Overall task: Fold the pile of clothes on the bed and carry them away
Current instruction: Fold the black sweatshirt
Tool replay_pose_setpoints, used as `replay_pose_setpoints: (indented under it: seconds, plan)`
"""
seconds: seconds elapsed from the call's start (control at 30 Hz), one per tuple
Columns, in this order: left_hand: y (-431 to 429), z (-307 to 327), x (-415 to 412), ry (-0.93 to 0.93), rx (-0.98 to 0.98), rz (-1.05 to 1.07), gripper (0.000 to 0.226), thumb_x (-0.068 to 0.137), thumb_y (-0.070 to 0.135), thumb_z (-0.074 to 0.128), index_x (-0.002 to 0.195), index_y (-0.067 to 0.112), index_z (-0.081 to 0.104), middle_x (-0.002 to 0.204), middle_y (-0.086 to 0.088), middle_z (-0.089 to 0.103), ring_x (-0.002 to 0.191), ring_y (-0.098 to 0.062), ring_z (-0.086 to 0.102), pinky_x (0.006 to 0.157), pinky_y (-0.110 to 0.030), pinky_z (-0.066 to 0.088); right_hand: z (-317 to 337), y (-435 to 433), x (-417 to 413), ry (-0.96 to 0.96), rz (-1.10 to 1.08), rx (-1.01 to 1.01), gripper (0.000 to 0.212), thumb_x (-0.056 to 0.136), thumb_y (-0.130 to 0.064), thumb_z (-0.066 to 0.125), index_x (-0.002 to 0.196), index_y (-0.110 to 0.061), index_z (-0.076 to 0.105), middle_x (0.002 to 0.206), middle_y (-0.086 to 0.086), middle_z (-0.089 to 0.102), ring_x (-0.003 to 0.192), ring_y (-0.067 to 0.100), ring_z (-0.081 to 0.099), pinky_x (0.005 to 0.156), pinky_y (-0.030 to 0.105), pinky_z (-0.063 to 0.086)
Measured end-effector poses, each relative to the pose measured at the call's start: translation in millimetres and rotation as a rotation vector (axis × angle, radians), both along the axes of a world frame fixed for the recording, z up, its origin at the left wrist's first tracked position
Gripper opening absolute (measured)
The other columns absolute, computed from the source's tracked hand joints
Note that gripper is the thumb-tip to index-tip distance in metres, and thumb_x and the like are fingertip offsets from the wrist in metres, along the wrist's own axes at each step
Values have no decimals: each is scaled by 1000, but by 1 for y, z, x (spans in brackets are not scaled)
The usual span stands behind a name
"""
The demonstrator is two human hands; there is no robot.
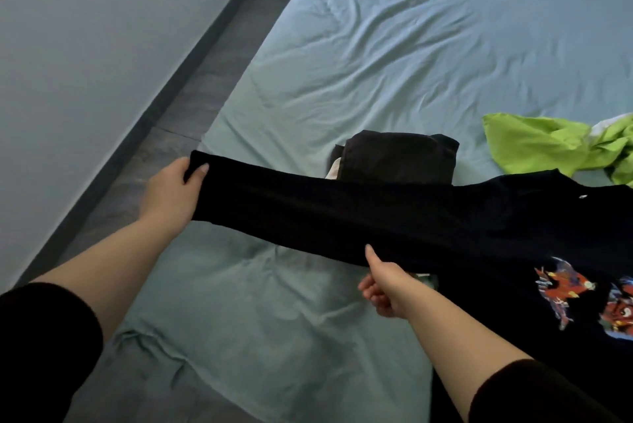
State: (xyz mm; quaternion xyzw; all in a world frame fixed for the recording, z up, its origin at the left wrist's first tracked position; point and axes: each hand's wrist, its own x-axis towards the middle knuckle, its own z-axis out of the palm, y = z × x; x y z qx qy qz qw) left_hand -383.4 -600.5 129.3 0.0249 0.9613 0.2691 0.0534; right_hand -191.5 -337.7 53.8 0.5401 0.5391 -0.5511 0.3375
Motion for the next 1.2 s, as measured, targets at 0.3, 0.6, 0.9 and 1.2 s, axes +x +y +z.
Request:
replay_pose_setpoints:
  seconds: [0.3, 0.6, 0.9, 1.2]
  plan:
    - [42, 25, 33, 38, 234, 30, 28, 95, 32, 57, 93, 5, 65, 88, -13, 69, 84, -29, 62, 74, -41, 48, 82, -78, -63, 845, -163, -275, 55, 88, -42, 65, 137, -19, 50, 133, -5, 57, 118, 4, 55, 104, 27, 43]
    - [154, 8, 147, -231, 635, -178, 24, 97, 39, 49, 110, 32, 68, 110, 12, 71, 105, -6, 63, 86, -18, 48, 69, -6, -20, 689, -644, -254, 34, 94, -32, 59, 125, -17, 57, 112, 7, 69, 97, 20, 68, 86, 41, 57]
    - [288, -107, 260, 34, -391, -672, 115, 80, 52, 64, 146, 34, -28, 162, -7, -12, 150, -26, -6, 120, -47, 6, 29, 222, 135, 686, -639, 89, 19, 94, -31, 60, 113, -28, 64, 112, -5, 70, 101, 17, 67, 87, 43, 57]
    - [425, -152, 310, -16, -500, -756, 68, 99, 49, 30, 149, 42, -16, 163, 1, -9, 149, -25, -14, 113, -61, -9, -24, 424, 278, 626, -659, 338, 24, 92, -33, 63, 116, -27, 65, 119, -7, 68, 110, 13, 64, 96, 39, 51]
